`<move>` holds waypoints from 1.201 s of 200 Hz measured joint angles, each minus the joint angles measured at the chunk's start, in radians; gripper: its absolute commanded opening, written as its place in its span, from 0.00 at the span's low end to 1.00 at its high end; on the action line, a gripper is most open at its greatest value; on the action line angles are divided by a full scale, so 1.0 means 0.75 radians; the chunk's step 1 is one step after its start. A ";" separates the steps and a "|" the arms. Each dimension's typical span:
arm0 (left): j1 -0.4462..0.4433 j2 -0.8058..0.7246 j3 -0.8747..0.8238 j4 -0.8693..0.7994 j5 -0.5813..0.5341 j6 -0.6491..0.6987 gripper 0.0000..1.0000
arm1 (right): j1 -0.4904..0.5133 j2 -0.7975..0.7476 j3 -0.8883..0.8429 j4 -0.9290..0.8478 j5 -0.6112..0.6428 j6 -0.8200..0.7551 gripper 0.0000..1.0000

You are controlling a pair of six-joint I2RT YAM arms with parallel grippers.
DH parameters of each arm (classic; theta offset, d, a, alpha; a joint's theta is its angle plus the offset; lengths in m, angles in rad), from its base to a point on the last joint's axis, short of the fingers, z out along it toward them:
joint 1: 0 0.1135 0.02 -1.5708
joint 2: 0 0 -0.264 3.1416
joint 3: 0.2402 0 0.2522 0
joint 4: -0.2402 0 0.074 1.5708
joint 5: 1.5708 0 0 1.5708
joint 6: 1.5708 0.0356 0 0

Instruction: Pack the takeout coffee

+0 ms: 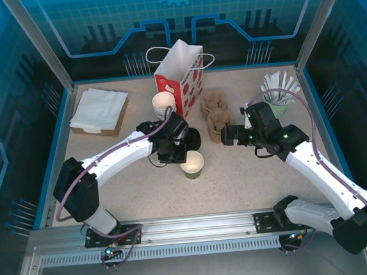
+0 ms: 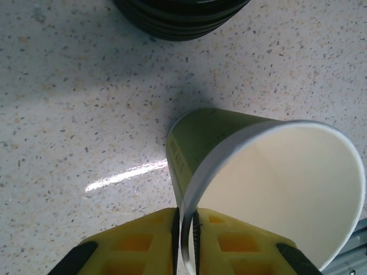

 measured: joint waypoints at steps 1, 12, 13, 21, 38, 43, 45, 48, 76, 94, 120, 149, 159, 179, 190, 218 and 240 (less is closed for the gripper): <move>-0.001 0.001 0.000 0.002 0.000 -0.001 0.22 | 0.000 0.000 -0.001 0.000 0.000 0.000 1.00; -0.007 0.005 0.001 0.010 -0.006 -0.006 0.28 | 0.000 0.000 -0.001 -0.002 0.003 0.000 1.00; -0.007 0.005 0.001 0.010 -0.005 -0.009 0.28 | 0.000 0.000 -0.001 -0.002 0.003 0.000 1.00; -0.008 0.006 0.001 0.010 -0.011 -0.010 0.34 | 0.000 0.000 -0.001 -0.002 0.005 0.000 1.00; -0.008 0.006 0.005 0.010 -0.024 -0.008 0.48 | 0.000 0.001 -0.001 -0.003 0.006 0.000 1.00; -0.007 0.006 0.007 0.009 -0.025 -0.002 0.52 | 0.000 0.001 -0.001 -0.003 0.006 0.000 1.00; -0.008 0.006 0.008 0.010 -0.029 -0.007 0.54 | 0.000 0.001 -0.001 -0.003 0.006 0.000 1.00; -0.008 0.006 0.011 0.009 -0.031 -0.009 0.57 | 0.000 0.001 -0.001 -0.003 0.007 -0.001 1.00; -0.007 -0.008 0.066 -0.009 -0.050 -0.004 0.78 | 0.000 0.016 0.001 -0.006 0.010 -0.005 1.00; 0.002 -0.054 0.106 -0.019 -0.074 -0.009 0.87 | 0.000 0.038 0.015 -0.022 0.010 -0.010 1.00; 0.049 -0.192 0.123 -0.005 -0.121 -0.003 0.98 | 0.001 0.063 0.054 -0.048 0.009 -0.020 1.00; 0.141 -0.373 0.077 0.064 -0.190 -0.003 0.99 | 0.001 0.089 0.113 -0.077 -0.004 -0.038 1.00; 0.184 -0.437 0.037 0.099 -0.201 -0.008 0.99 | 0.001 0.107 0.144 -0.093 -0.013 -0.049 1.00; 0.252 -0.528 -0.055 0.155 -0.224 -0.029 0.99 | 0.005 0.156 0.206 -0.120 -0.032 -0.070 0.97; 0.275 -0.568 -0.116 0.185 -0.243 -0.052 0.99 | 0.012 0.187 0.239 -0.135 -0.050 -0.079 0.95; 0.286 -0.687 -0.307 0.280 -0.280 -0.127 0.99 | 0.061 0.284 0.316 -0.162 -0.085 -0.108 0.86; 0.286 -0.792 -0.441 0.344 -0.296 -0.192 0.99 | 0.097 0.381 0.384 -0.166 -0.122 -0.121 0.79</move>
